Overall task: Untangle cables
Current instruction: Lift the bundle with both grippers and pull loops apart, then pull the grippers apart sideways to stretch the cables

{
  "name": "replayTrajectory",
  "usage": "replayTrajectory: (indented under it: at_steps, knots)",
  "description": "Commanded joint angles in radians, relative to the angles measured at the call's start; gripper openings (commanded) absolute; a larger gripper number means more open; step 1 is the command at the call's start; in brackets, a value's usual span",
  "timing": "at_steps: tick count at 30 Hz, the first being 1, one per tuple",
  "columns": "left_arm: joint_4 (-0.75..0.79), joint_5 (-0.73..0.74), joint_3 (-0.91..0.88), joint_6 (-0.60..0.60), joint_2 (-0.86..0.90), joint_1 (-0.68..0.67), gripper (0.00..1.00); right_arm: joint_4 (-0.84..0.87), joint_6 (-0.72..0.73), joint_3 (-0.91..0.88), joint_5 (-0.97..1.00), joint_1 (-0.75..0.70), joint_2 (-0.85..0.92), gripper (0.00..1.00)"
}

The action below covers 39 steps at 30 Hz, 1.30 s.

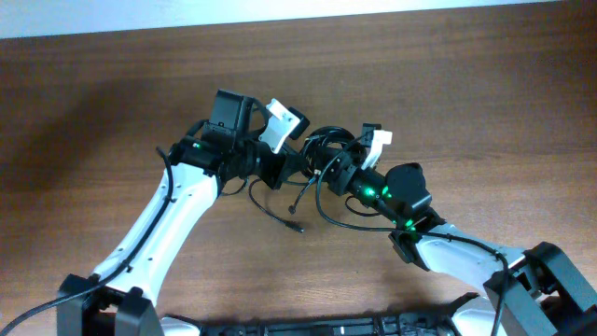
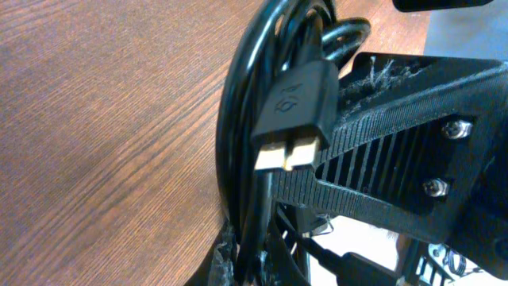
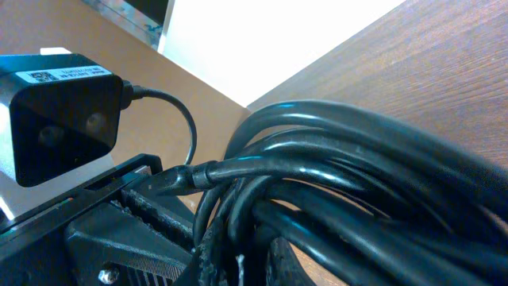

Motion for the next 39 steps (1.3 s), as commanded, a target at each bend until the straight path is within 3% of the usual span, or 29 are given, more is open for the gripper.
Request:
replayTrajectory:
  at_steps: [1,5,13,18,23,27,30,33,36,38,39]
  knots:
    - [0.003,-0.075,-0.003,0.026,-0.010,-0.014,0.00,0.046,-0.013,0.026,-0.144,-0.009,0.011,0.04]
    - [0.003,-0.249,-0.003,-0.044,-0.010,-0.014,0.00,0.317,-0.008,0.026,-0.402,-0.077,0.011,0.04]
    - [-0.002,-0.174,-0.003,-0.043,-0.010,-0.014,0.00,0.346,0.099,0.026,-0.291,-0.217,0.011,0.04]
    - [-0.022,-0.122,-0.003,0.022,-0.010,-0.008,0.00,0.104,0.099,0.026,-0.011,-0.243,0.011,0.04]
    - [-0.101,-0.256,-0.003,0.015,-0.036,0.129,0.00,-0.138,0.098,0.026,-0.055,-0.404,0.011,0.04]
    - [-0.032,-0.209,-0.003,-0.203,-0.054,0.290,0.00,-0.330,0.083,0.026,-0.126,-0.502,0.011,0.04]
    - [0.024,-0.012,-0.003,-0.206,-0.053,0.318,0.00,-0.330,-0.028,0.026,-0.200,-0.510,0.011,0.18]
    - [0.072,0.127,-0.003,-0.207,-0.053,0.288,0.00,-0.280,-0.130,0.026,-0.354,-0.499,0.011,0.51]
    - [0.103,0.131,-0.003,-0.207,-0.053,0.248,0.00,-0.281,-0.226,0.026,-0.454,-0.439,0.011,0.61]
    - [0.108,0.143,-0.003,-0.207,-0.053,0.223,0.00,-0.281,-0.280,0.026,-0.420,-0.367,0.011,0.72]
    - [0.106,0.146,-0.003,-0.196,-0.053,0.213,0.00,-0.279,-0.266,0.026,-0.385,-0.328,0.011,0.73]
